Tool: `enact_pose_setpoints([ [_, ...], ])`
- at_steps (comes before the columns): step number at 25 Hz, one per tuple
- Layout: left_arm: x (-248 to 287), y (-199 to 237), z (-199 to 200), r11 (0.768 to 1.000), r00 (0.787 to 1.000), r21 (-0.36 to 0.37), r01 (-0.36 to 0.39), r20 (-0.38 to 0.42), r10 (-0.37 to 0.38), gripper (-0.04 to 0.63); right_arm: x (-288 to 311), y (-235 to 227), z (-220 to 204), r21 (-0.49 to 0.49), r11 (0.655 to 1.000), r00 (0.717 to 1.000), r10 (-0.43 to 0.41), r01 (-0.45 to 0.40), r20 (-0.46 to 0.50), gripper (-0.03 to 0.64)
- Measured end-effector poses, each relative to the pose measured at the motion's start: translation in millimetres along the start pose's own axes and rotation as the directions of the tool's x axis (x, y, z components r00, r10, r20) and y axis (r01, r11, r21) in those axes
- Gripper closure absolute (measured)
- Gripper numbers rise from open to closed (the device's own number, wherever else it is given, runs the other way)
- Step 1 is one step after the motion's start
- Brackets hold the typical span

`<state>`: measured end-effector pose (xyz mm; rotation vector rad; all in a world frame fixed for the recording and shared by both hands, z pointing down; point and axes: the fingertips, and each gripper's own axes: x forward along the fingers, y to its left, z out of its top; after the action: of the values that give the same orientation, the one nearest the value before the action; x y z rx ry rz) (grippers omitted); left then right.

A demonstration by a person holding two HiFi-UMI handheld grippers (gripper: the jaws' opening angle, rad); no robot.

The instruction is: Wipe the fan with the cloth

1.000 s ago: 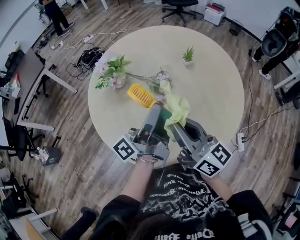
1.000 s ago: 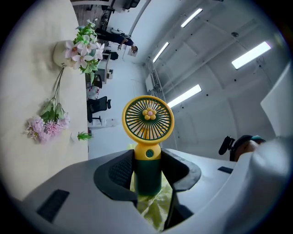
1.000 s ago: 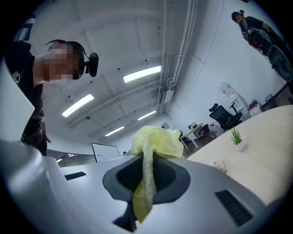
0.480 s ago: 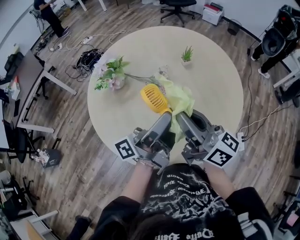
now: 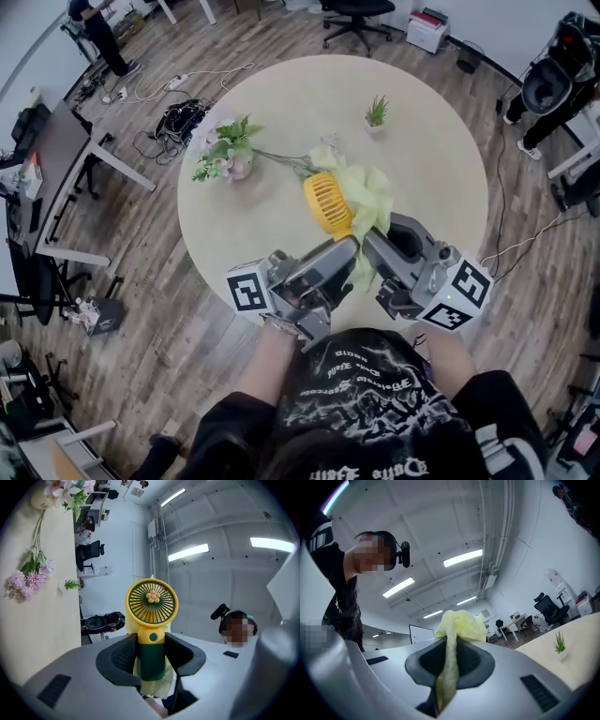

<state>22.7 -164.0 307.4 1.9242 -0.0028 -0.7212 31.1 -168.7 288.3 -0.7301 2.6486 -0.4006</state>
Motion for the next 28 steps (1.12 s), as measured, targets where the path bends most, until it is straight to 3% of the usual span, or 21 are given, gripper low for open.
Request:
enact_pose_setpoints([
  [5, -2, 4, -11, 0.999, 0.998, 0.03, -0.042, -0.04, 0.043, 0.4, -2, 5, 8, -0.052, 0.998, 0.999, 0.041, -0.04, 0.017, 0.578],
  [10, -8, 11, -19, 0.992, 0.991, 0.061, -0.107, -0.076, 0.111, 0.4, 1, 13, 3, -0.227, 0.972, 0.994, 0.034, -0.057, -0.103, 0.578],
  [15, -11, 21, -30, 0.967, 0.963, 0.146, -0.209, -0.144, 0.23, 0.4, 8, 9, 10, -0.281, 0.959, 0.993, -0.002, -0.032, -0.12, 0.578],
  [19, -16, 31, -23, 0.939, 0.935, 0.196, -0.282, -0.163, 0.315, 0.4, 19, -1, 5, -0.373, 0.928, 0.982, -0.056, -0.016, -0.183, 0.578],
  [24, -13, 31, -37, 0.903, 0.892, 0.321, -0.286, -0.255, 0.373, 0.4, 24, -16, 22, -0.282, 0.959, 0.99, -0.057, 0.019, -0.128, 0.578],
  [28, -10, 26, -45, 0.92, 0.899, 0.325, -0.22, -0.297, 0.32, 0.4, 26, -35, 26, -0.154, 0.988, 0.991, -0.035, 0.014, -0.133, 0.578],
])
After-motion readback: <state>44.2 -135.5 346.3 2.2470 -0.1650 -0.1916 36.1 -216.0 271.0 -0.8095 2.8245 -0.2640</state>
